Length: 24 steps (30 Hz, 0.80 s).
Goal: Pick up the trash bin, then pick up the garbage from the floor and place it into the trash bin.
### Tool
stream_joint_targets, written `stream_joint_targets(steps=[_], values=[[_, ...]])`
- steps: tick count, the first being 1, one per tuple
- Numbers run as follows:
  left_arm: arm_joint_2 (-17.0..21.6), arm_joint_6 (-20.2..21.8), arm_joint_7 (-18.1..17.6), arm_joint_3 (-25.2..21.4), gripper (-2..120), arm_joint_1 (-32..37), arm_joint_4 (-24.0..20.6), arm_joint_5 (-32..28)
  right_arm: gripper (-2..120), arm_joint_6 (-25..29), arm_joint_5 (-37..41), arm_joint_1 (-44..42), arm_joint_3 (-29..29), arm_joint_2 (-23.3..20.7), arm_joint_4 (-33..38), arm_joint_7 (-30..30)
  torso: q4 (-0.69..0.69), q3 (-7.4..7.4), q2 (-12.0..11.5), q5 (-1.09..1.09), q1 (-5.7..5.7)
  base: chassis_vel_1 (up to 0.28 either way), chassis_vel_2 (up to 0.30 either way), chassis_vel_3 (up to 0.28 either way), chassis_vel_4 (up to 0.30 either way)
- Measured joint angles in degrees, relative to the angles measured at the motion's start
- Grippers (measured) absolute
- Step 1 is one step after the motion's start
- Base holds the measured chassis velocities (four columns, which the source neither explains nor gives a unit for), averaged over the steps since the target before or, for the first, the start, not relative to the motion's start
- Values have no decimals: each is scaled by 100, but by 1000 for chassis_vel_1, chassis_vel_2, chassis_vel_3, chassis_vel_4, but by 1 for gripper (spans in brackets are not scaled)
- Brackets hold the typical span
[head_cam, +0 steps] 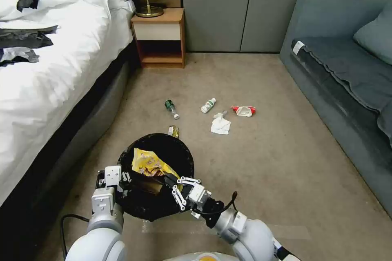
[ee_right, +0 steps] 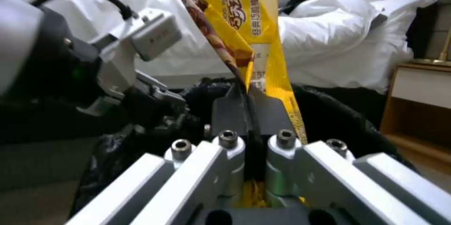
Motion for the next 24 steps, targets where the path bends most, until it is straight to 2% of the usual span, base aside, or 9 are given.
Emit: stream_joint_targets(steps=[4,7,11,13,15,19,21,23,24], values=[[-90,-3,4,63,0,6,23,54,0,-84,-198,181,-36,220,-356,160,0,0,0,0,0,0,0,0,0],[-83,-3,5,65,0,0,23,55,15,-99,-255,182,-35,225,-363,207,0,0,0,0,0,0,0,0,0],[-72,-3,5,60,0,-3,23,54,24,-114,-257,176,-17,204,-319,216,0,0,0,0,0,0,0,0,0],[-62,-3,5,60,0,2,17,48,34,-114,-267,143,77,196,-300,218,0,0,0,0,0,0,0,0,0],[-59,-4,6,60,0,7,14,46,38,-110,-268,116,129,196,-292,218,0,0,0,0,0,0,0,0,0],[-30,-6,8,61,0,19,6,42,58,-98,-271,-6,268,162,-194,209,0,0,0,0,0,0,0,0,0],[-29,-6,8,61,0,19,5,41,58,-98,-271,-10,272,160,-191,209,0,0,0,0,0,0,0,0,0],[-10,-6,9,57,0,8,-10,35,71,-89,-293,-70,320,144,-164,199,0,0,0,0,0,0,0,0,0],[-10,-6,9,57,0,8,-10,35,71,-89,-293,-70,320,144,-164,199,0,0,0,0,0,0,0,0,0]])
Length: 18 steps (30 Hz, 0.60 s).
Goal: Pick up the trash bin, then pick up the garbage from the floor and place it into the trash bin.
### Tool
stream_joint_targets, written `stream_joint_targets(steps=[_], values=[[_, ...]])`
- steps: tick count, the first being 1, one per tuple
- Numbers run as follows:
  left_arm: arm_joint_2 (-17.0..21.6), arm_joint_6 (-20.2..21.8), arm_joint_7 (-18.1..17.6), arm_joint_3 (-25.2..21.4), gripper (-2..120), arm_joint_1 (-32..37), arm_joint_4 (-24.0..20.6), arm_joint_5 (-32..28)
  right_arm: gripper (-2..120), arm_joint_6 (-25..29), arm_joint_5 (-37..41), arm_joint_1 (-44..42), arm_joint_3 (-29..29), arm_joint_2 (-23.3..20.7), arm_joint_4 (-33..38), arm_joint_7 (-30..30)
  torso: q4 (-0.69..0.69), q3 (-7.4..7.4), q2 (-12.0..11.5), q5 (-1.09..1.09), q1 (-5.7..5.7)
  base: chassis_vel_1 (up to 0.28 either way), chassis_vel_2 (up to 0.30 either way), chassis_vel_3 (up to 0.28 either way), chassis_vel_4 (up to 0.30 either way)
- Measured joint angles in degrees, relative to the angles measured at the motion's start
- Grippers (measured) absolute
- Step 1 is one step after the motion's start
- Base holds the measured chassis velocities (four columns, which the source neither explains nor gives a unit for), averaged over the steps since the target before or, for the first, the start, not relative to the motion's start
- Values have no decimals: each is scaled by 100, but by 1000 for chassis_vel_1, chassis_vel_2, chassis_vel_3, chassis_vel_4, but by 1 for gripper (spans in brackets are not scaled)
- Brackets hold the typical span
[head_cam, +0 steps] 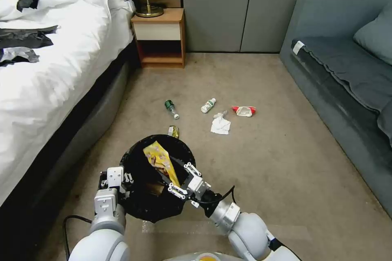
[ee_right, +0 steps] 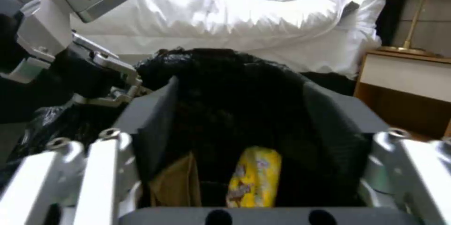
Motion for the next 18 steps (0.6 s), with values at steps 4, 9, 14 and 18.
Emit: stream_joint_targets(steps=[4,9,14,18], values=[[27,0,4,-28,0,-15,-4,-13,89,6,-42,-97,23,-4,152,-7,0,0,0,0,0,0,0,0,0],[38,-1,4,-44,0,-37,-3,-22,99,-16,-73,-239,103,-26,516,4,0,0,0,0,0,0,0,0,0],[41,-2,5,-30,0,-84,-2,-42,100,-50,-126,-421,310,-13,1044,294,1,0,0,1,0,0,0,0,0],[71,-2,7,-59,0,-120,2,-81,100,-149,-106,-746,685,105,1785,916,1,0,0,0,0,0,0,0,0]])
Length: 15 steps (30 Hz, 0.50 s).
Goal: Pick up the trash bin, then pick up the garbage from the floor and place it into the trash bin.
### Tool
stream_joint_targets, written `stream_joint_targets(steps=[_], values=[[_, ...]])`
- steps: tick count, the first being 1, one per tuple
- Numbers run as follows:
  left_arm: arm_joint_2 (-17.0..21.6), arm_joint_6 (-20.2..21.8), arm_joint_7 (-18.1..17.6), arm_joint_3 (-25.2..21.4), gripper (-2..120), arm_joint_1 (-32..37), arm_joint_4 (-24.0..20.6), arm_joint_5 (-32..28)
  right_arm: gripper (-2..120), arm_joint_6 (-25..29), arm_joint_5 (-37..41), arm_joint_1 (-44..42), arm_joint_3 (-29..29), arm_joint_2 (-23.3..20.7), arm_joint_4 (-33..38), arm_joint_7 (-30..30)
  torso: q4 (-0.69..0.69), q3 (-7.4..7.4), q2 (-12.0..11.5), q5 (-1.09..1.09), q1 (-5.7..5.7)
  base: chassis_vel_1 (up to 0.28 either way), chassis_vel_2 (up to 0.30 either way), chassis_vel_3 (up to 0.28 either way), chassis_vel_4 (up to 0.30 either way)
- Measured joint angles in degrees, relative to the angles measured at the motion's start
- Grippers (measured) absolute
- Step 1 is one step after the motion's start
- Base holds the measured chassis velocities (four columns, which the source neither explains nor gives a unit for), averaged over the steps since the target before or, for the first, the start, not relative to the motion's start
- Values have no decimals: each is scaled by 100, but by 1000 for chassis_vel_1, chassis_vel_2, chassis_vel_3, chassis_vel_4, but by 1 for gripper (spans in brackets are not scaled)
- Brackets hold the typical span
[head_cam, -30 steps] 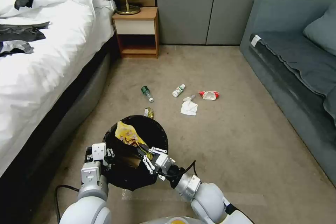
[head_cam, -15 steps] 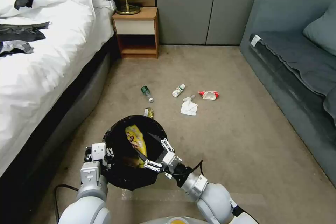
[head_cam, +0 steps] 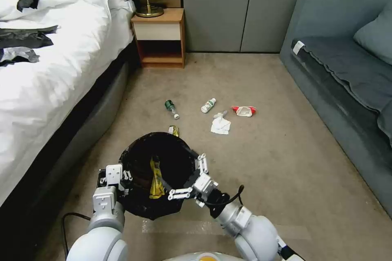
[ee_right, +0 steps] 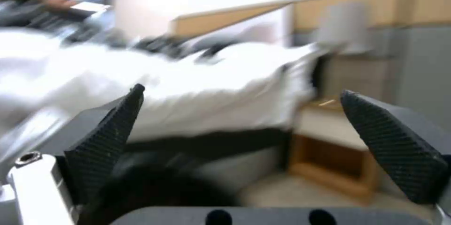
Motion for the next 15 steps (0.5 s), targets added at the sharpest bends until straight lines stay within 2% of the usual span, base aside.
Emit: stream_joint_targets(steps=[3,4,6,8,15], values=[[38,-2,0,-22,0,-53,50,-27,100,-16,-103,-619,503,236,661,820,0,0,0,0,0,0,0,0,0],[38,-2,0,-22,0,-53,50,-27,100,-16,-103,-619,503,236,661,820,0,0,0,0,0,0,0,0,0],[47,-9,0,-20,0,-118,107,-35,100,6,-251,-1220,727,409,909,1245,-3,0,0,-1,0,0,0,0,0],[46,-18,1,-16,0,-135,126,-36,100,218,-380,-1627,879,575,923,1462,-4,0,0,0,0,0,0,0,0],[-59,-26,2,-117,0,-125,27,-79,100,730,-537,-1898,1248,835,432,1618,0,0,0,1,0,0,0,0,0]])
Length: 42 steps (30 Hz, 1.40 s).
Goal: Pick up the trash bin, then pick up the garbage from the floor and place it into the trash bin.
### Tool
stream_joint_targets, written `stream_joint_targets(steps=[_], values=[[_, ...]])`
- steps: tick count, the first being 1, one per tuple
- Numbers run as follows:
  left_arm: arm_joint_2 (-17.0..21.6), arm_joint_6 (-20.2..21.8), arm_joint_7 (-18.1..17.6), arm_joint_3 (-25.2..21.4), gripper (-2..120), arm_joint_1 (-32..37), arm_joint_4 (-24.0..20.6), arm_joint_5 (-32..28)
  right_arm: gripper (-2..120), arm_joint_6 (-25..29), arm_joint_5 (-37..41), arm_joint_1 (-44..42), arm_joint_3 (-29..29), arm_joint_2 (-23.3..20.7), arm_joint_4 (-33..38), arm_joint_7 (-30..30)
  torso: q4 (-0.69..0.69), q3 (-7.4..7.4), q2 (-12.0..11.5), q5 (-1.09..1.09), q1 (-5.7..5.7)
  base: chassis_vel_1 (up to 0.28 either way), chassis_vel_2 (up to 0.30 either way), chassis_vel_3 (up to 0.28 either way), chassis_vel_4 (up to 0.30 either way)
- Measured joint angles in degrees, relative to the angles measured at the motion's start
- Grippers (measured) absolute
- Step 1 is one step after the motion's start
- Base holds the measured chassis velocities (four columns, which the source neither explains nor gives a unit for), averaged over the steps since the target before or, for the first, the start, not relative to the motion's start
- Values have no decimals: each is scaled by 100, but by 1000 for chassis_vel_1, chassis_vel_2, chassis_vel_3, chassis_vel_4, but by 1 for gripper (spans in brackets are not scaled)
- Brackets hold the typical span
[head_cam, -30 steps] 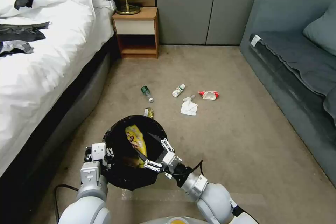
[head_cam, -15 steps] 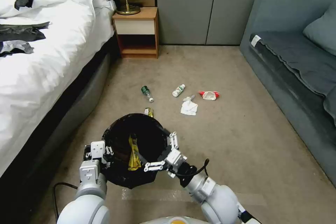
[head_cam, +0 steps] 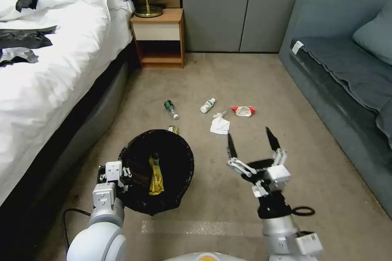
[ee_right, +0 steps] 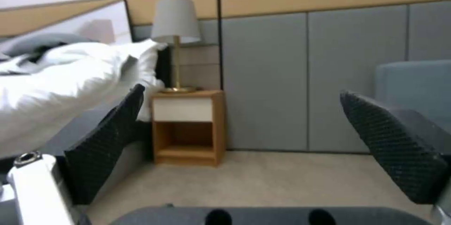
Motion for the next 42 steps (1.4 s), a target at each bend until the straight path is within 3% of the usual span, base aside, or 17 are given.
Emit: stream_joint_targets(steps=[21,42], values=[[58,14,-13,-62,0,133,-194,-38,100,143,166,204,87,1,-431,-176,-1,0,0,-1,0,-14,10,11,-11],[27,14,-16,-103,0,222,-287,-14,100,153,187,329,-21,-35,-471,-285,0,1,0,-1,0,-189,180,176,-182]])
